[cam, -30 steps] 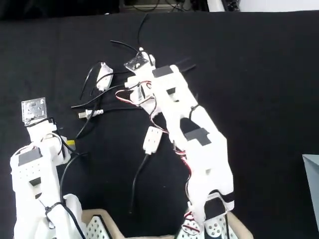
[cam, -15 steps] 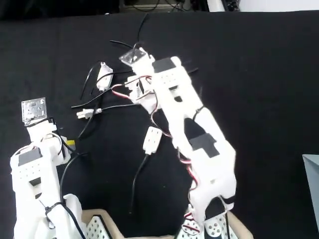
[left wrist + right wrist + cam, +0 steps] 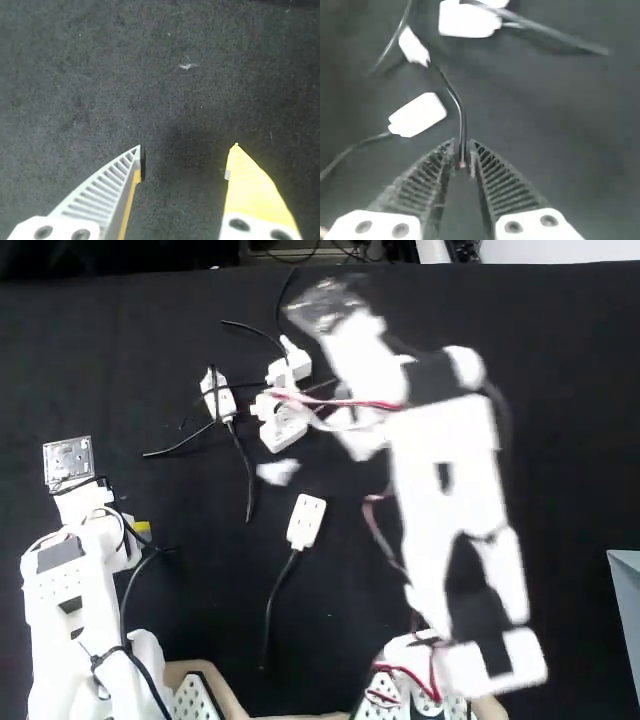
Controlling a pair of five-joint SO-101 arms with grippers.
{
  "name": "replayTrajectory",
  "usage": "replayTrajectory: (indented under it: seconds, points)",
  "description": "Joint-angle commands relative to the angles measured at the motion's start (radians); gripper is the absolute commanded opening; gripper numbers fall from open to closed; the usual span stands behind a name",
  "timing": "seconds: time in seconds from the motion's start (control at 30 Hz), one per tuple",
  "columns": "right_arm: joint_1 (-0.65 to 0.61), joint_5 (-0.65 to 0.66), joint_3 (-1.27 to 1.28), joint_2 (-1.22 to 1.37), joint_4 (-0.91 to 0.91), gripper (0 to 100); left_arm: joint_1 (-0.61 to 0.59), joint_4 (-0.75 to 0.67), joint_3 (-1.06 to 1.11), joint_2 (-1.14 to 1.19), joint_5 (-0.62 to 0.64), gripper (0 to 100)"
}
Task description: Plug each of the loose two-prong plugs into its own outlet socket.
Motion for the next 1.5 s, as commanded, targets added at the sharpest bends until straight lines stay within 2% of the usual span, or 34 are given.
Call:
replayTrajectory:
  seconds: [0.0,0.27,0.4,0.53,0.7,0.9,1.13,1.27,1.37,1.47]
  points:
    - [0.157,0.092,0.016,-0.162,0.031,1.1,0.012,-0.018,-0.004,-0.018,0.002,27]
    - [0.420,0.287,0.130,-0.440,0.028,1.1,0.013,-0.018,-0.004,-0.018,0.002,27]
    - [0.456,0.339,0.249,-0.498,0.028,1.1,0.013,-0.018,-0.004,-0.018,0.002,27]
    - [0.361,0.324,0.424,-0.463,-0.041,1.2,0.013,-0.018,-0.004,-0.018,0.002,27]
    - [0.219,0.130,0.535,-0.352,-0.247,2.9,0.013,-0.018,-0.004,-0.018,0.002,27]
    - [0.097,-0.058,0.438,-0.245,-0.308,24.7,0.013,-0.018,-0.004,-0.018,0.002,27]
    - [0.091,-0.064,0.303,-0.234,-0.123,25.8,0.013,-0.018,-0.004,-0.018,0.002,27]
    - [0.092,-0.068,0.420,-0.223,-0.017,25.8,0.013,-0.018,-0.004,-0.018,0.002,27]
    - [0.092,-0.068,0.558,-0.205,-0.040,25.8,0.013,-0.018,-0.002,-0.018,0.002,27]
    - [0.135,-0.068,0.670,-0.182,-0.161,25.8,0.013,-0.018,-0.002,-0.018,0.002,27]
